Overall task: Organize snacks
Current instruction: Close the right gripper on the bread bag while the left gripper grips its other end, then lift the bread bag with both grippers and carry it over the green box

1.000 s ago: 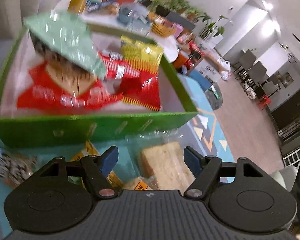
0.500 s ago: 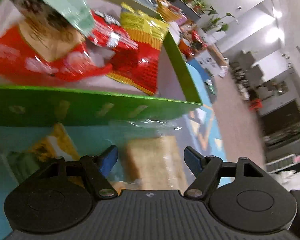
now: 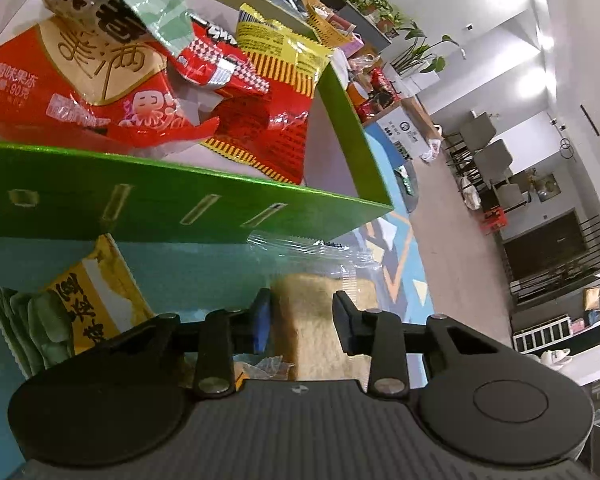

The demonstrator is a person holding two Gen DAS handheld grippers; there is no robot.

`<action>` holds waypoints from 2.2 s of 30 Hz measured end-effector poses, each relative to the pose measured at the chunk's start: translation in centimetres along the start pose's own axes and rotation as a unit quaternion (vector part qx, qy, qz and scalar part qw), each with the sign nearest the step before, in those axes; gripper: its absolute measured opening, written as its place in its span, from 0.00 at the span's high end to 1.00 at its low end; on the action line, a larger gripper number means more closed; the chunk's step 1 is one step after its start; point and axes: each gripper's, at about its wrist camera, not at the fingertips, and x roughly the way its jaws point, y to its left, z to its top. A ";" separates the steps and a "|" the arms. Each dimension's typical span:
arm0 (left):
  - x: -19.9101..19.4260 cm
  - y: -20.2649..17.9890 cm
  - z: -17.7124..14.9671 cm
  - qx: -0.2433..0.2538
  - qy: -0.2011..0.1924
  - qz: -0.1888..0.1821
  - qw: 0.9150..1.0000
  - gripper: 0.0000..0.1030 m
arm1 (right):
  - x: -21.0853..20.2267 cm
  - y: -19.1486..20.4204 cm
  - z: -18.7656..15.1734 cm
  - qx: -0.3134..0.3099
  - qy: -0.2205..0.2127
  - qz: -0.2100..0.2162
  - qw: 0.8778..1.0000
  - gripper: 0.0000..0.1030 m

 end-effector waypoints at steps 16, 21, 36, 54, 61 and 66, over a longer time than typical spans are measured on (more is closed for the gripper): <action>-5.2 -3.8 3.1 0.031 -0.061 -0.046 0.997 0.71 | -3.6 0.2 3.2 -0.019 -0.080 -0.015 0.997 0.18; -7.3 -4.3 4.9 0.035 -0.098 -0.048 0.993 0.74 | -4.2 0.1 4.9 -0.022 -0.113 -0.004 0.993 0.18; -9.7 -4.4 9.9 0.051 -0.168 -0.011 0.984 0.74 | -2.2 -1.3 11.0 0.005 -0.170 0.061 0.983 0.18; -8.1 -1.1 12.7 0.020 -0.160 0.003 0.987 0.72 | -0.9 -0.4 12.4 0.012 -0.154 0.069 0.986 0.18; -7.7 -0.2 13.2 0.005 -0.180 0.016 0.983 0.58 | -0.5 0.0 12.7 0.012 -0.155 0.066 0.986 0.18; -9.8 -2.0 11.7 0.073 -0.222 0.093 0.968 0.33 | -0.8 1.4 12.7 -0.037 -0.146 -0.023 0.988 0.18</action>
